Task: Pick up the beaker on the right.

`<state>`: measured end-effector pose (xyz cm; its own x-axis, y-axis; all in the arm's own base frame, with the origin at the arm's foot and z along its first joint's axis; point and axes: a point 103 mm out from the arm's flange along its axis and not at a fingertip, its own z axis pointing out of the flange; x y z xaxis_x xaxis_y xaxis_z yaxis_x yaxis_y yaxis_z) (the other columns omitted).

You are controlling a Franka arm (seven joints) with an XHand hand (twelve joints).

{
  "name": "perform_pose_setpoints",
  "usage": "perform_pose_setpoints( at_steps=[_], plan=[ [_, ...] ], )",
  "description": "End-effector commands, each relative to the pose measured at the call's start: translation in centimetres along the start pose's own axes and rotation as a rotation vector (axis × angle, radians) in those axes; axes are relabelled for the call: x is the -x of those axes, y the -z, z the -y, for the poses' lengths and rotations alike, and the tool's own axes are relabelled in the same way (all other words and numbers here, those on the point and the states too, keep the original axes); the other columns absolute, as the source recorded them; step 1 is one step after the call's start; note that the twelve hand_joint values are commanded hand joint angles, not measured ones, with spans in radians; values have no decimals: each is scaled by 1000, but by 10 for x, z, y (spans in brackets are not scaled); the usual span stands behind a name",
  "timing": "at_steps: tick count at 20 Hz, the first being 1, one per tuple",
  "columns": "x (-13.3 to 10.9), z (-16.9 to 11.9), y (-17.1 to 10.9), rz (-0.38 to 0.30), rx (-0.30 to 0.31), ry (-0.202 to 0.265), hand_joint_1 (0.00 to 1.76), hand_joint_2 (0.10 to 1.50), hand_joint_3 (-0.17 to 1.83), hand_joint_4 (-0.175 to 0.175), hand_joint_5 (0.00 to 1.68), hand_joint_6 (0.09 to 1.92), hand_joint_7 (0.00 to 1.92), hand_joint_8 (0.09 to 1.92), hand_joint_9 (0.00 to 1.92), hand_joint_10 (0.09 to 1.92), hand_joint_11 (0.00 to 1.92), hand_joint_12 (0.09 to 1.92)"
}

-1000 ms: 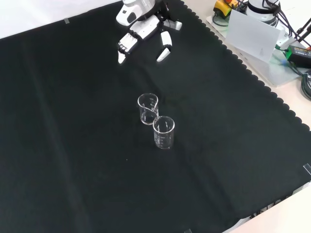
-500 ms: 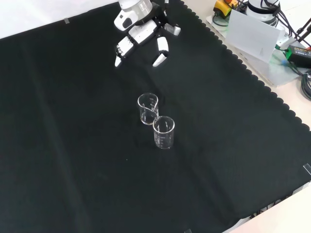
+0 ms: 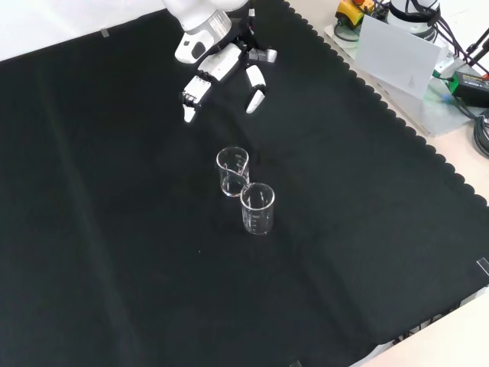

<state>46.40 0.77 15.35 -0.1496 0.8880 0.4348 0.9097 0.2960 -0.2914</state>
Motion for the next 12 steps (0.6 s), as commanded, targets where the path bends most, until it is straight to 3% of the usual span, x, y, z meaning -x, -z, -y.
perform_pose_setpoints(
  at_steps=[1,5,12],
  plan=[
    [0,-3,-8,-61,-8,47,680,463,1007,-57,93,87,0,432,56,674,0,983],
    [0,-7,-12,-77,-9,70,721,444,1010,-56,97,87,0,434,58,672,0,976],
    [1,-15,-23,-179,1,107,794,411,1057,-57,108,87,2,479,83,669,0,995]
  ],
)
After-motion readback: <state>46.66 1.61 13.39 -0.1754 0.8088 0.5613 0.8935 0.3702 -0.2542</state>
